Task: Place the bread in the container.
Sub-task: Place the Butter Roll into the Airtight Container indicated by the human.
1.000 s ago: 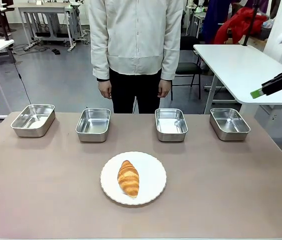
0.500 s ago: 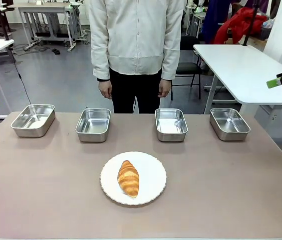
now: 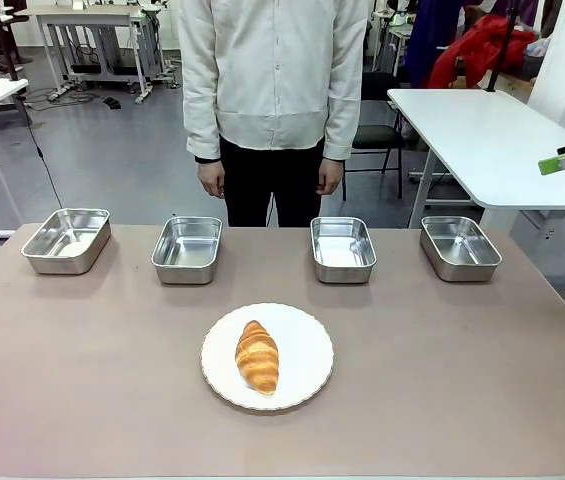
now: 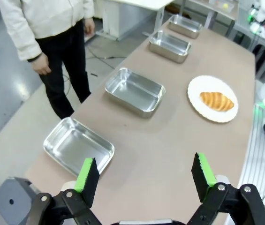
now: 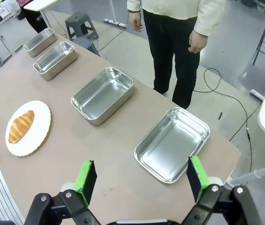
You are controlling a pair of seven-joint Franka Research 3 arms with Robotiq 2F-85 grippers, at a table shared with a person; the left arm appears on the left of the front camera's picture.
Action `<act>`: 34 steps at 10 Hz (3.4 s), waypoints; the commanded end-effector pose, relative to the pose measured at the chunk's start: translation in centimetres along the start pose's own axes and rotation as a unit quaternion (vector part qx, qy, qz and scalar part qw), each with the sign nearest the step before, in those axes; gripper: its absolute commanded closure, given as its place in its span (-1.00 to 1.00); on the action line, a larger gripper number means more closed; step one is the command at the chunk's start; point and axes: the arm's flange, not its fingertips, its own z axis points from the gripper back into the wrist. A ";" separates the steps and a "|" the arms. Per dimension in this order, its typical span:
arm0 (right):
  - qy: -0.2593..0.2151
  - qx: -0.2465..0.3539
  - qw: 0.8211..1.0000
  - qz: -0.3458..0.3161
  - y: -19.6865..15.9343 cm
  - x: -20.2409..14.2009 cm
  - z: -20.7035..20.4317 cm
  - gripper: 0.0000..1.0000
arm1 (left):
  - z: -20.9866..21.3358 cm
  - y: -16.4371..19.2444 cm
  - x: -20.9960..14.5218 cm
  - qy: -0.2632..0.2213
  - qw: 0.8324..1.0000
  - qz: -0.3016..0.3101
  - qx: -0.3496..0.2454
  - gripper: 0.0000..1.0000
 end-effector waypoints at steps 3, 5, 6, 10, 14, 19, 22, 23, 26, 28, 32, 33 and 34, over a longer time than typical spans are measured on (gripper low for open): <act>-0.015 0.002 1.000 0.014 -0.2 0.4 -0.1 -1.00 | -0.1 -0.8 0.1 -0.018 1.000 0.008 0.011 -1.00; -0.015 -0.002 1.000 0.010 -0.1 0.5 -0.1 -1.00 | 0.0 -0.7 0.0 -0.014 1.000 0.014 0.022 -1.00; -0.012 -0.001 1.000 0.010 -0.1 0.5 -0.1 -1.00 | -0.1 -0.7 0.1 -0.009 0.999 0.028 0.041 -1.00; 0.000 -0.003 1.000 0.001 0.3 0.3 0.0 -1.00 | 0.4 0.0 -0.1 -0.009 1.000 0.013 0.020 -1.00; 0.000 -0.003 1.000 0.001 0.3 0.3 0.0 -1.00 | 0.4 0.0 -0.1 -0.009 1.000 0.013 0.020 -1.00; 0.000 -0.003 1.000 0.001 0.3 0.3 0.0 -1.00 | 0.4 0.0 -0.1 -0.009 1.000 0.013 0.020 -1.00; 0.000 -0.003 1.000 0.001 0.3 0.3 0.0 -1.00 | 0.4 0.0 -0.1 -0.009 1.000 0.013 0.020 -1.00; 0.000 -0.003 1.000 0.001 0.3 0.3 0.0 -1.00 | 0.4 0.0 -0.1 -0.009 1.000 0.013 0.020 -1.00; 0.000 -0.003 1.000 0.001 0.3 0.3 0.0 -1.00 | 0.4 0.0 -0.1 -0.009 1.000 0.013 0.020 -1.00; 0.000 -0.003 1.000 0.001 0.3 0.3 0.0 -1.00 | 0.4 0.0 -0.1 -0.009 1.000 0.013 0.020 -1.00; 0.000 -0.003 1.000 0.001 0.3 0.3 0.0 -1.00 | 0.4 0.0 -0.1 -0.009 1.000 0.013 0.020 -1.00; 0.000 -0.003 1.000 0.001 0.3 0.3 0.0 -1.00 | 0.4 0.0 -0.1 -0.009 1.000 0.013 0.020 -1.00; 0.000 -0.003 1.000 0.001 0.3 0.3 0.0 -1.00 | 0.4 0.0 -0.1 -0.009 1.000 0.013 0.020 -1.00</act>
